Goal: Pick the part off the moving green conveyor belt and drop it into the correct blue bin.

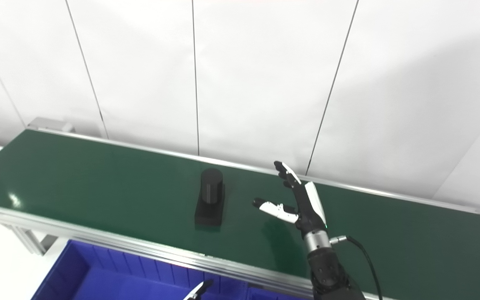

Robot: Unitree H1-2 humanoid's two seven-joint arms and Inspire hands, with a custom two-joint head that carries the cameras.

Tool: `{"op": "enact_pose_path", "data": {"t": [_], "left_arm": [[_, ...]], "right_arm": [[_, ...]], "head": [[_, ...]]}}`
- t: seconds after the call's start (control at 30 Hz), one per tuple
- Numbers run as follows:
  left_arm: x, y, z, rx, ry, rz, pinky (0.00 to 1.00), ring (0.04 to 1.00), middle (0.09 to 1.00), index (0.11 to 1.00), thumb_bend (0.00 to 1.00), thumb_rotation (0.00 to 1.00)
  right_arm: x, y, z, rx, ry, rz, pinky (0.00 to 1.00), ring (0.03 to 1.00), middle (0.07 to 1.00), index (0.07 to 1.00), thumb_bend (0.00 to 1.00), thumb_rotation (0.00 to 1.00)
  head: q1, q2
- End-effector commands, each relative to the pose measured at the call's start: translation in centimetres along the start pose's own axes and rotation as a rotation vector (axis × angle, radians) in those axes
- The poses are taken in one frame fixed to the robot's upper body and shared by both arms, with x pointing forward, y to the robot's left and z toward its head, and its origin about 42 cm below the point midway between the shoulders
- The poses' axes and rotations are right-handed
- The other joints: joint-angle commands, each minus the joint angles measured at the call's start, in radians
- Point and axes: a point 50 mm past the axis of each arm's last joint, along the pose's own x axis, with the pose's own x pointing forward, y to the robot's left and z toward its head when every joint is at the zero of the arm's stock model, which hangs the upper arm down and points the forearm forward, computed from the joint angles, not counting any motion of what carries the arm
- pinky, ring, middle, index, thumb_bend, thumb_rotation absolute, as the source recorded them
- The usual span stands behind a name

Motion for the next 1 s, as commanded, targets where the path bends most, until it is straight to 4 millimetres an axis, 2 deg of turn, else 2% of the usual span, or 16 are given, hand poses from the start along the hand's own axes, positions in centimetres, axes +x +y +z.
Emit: {"op": "enact_pose_path", "data": {"t": [0.0, 0.17, 0.37, 0.63, 0.97], "left_arm": [[0.3, 0.4, 0.6, -0.004, -0.049, 0.000, 1.00, 1.000, 1.000, 0.973, 0.92, 1.00], [0.2, 0.4, 0.6, -0.001, -0.049, -0.001, 1.00, 1.000, 1.000, 0.973, 0.91, 1.00], [-0.2, 0.5, 0.7, 0.009, -0.052, 0.000, 1.00, 1.000, 1.000, 0.970, 0.92, 1.00], [-0.5, 0.6, 0.9, 0.005, -0.055, -0.005, 1.00, 1.000, 1.000, 0.975, 0.92, 1.00], [-0.8, 0.5, 1.1, 0.006, -0.063, -0.012, 1.00, 1.000, 1.000, 0.978, 0.90, 1.00]], "right_arm": [[2.2, -1.1, 2.3, 0.012, -0.076, -0.021, 0.94, 0.965, 0.914, 0.911, 0.88, 0.55], [1.9, -1.3, 1.9, 0.009, -0.063, -0.014, 0.94, 0.999, 0.934, 0.894, 0.88, 0.54], [1.7, -0.9, 1.5, 0.032, -0.047, -0.007, 0.82, 0.943, 0.941, 0.902, 0.86, 0.45], [1.8, -0.6, 1.4, 0.002, -0.041, -0.006, 0.80, 0.845, 0.877, 0.896, 0.88, 0.39], [2.5, -0.8, 1.0, -0.026, 0.001, 0.000, 0.81, 0.848, 0.872, 0.889, 0.89, 0.39]], "head": [[0.002, 0.002], [0.005, 0.010], [-0.001, 0.013], [-0.007, 0.017], [-0.015, 0.015]]}}
